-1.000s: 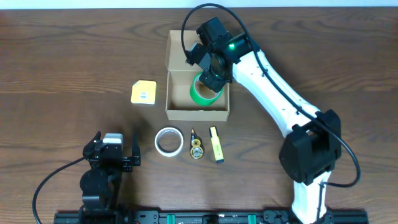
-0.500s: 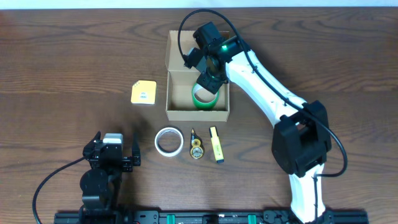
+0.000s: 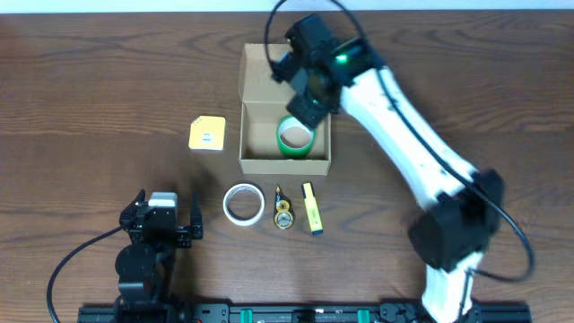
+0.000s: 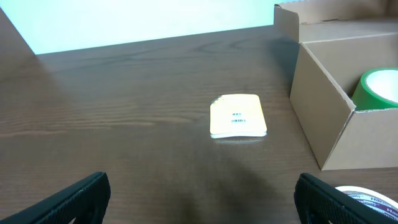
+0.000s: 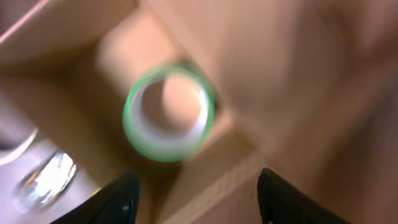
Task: Pack container
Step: 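Carry the green tape into the box and release it with the right gripper, then move the right gripper to the yellow highlighter and grasp it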
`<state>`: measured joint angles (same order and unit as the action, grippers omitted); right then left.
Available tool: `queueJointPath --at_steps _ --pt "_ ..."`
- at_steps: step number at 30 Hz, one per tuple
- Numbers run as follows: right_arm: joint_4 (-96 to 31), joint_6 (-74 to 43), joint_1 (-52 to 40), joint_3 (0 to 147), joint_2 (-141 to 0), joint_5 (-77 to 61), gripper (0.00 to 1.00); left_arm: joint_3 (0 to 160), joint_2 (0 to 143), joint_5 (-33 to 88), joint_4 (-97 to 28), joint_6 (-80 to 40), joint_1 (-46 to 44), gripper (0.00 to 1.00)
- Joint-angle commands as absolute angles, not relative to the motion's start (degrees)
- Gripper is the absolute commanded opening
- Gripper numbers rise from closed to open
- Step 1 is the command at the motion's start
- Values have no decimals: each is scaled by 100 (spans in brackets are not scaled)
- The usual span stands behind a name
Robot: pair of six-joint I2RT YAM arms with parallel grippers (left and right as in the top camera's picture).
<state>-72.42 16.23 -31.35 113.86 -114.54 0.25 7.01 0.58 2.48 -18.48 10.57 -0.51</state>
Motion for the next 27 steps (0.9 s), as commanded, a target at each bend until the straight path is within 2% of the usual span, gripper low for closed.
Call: queueJointPath --at_steps 1,2,4,8,12,17,20,21,25,27 --pt "-7874 729 -3116 11504 -10873 169 52 574 25 150 -1900 1118 -73 95" --pt "-8182 443 -3116 11461 -10691 172 51 574 25 150 -1900 1116 -73 95" --pt "-8586 121 -3116 11242 -10396 169 57 574 25 150 -1900 1118 -73 95" --pt "-8460 -143 -3120 10051 -9769 141 58 574 25 150 -1900 1118 -73 95" --pt "-7540 -805 -3175 8176 -8820 -152 59 574 25 150 -1900 1116 -73 95" --pt "-5931 -2617 -3590 5900 -7605 -172 64 574 25 150 -1900 1116 -73 95" --pt "-5406 -3269 -3953 5443 -7561 -82 69 574 25 150 -1900 1118 -73 95" --pt "-5238 -3660 -4123 5317 -7625 86 77 574 25 150 -1900 1116 -73 95" --pt "-4939 -5251 -4646 5253 -8270 838 79 574 25 150 -1900 1118 -73 95" --pt "-4834 -5518 -4698 5253 -8558 836 79 574 25 150 -1900 1118 -73 95"
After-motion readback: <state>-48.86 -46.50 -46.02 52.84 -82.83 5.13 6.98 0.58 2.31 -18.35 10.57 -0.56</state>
